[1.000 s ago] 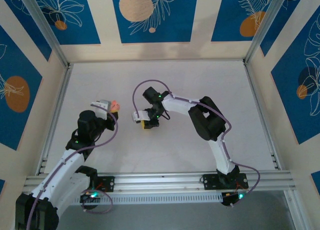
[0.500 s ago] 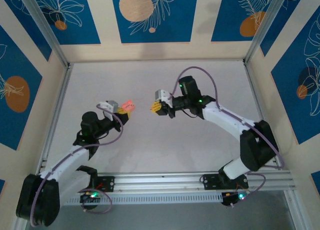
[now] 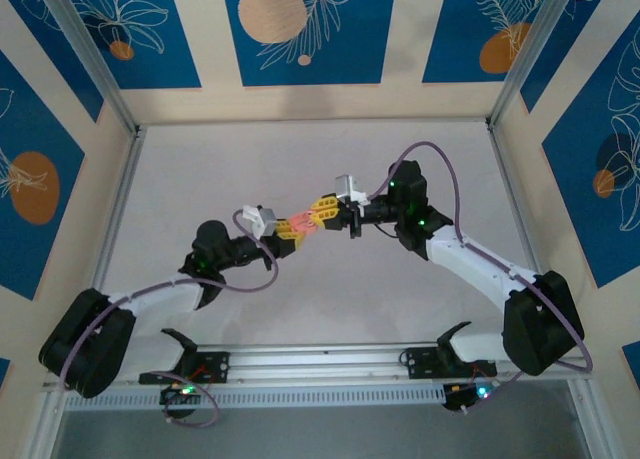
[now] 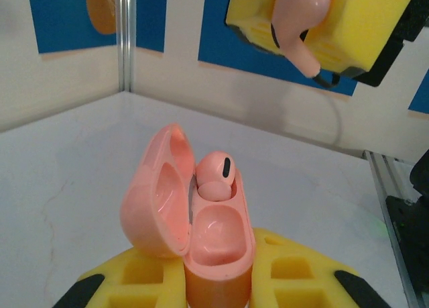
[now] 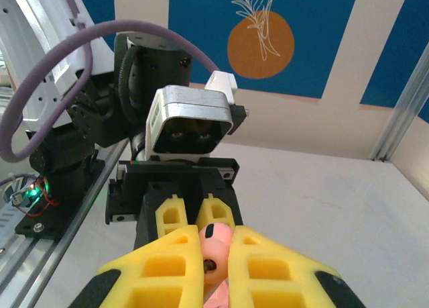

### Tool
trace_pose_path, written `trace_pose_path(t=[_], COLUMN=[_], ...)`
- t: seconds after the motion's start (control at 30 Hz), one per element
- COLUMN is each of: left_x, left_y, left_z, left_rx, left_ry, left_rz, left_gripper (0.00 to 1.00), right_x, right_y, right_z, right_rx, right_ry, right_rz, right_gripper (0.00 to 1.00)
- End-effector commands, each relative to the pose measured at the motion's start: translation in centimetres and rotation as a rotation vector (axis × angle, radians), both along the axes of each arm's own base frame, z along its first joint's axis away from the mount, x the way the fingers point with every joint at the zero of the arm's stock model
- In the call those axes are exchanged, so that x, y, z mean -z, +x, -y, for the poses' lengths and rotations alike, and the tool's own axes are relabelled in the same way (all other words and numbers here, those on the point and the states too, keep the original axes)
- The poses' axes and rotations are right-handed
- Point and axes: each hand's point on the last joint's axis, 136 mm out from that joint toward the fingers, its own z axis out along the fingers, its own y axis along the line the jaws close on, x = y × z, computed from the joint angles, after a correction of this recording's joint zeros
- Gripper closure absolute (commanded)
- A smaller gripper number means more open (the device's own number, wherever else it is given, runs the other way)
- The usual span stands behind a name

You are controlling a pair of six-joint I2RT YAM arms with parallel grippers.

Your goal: Insert the wireless bluetooth earbuds into the charging case

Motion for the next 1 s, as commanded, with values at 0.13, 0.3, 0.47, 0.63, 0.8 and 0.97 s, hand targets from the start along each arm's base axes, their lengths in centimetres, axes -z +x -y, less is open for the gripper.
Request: trace_pose_path(t=[0.13,0.3,0.47,0.63,0.8,0.97], left_x=[-3.7,-3.9,-3.9,-4.4,-4.7,-5.2], left_y=[-0.7,-0.8,-0.9,-1.0,-1.1,-1.4], left_z=[1.5,1.9,2.0,1.9,1.8,1.8], left_rx=[0.056,0.056,0.046,0.039,0.037,0.041], left_ry=[-0.091,-0.092,-0.089,-0.097,-0.102,-0.113], left_rz=[0.15,0.17,0.178,0.191,0.197,0.206], left_gripper=[0.82,0.82,0.82,0.82,0.82,0.82], right_x=[-0.4,0.0,0.5,1.3,1.8,3.0], right_y=[-0.8,-0.5,-0.5,-0.3,0.0,0.2], right_z=[-0.5,-1.3,-2.1,-2.7,-3.0,-3.2], right_rx=[-0.01,-0.006,-0.01,-0.002,0.015,0.035], right_ry=[0.044,0.04,0.03,0.009,-0.004,-0.041], right_rz=[0.006,0.012,0.017,0.021,0.027,0.031], right_gripper=[0.88,0.88,0.88,0.87,0.88,0.87])
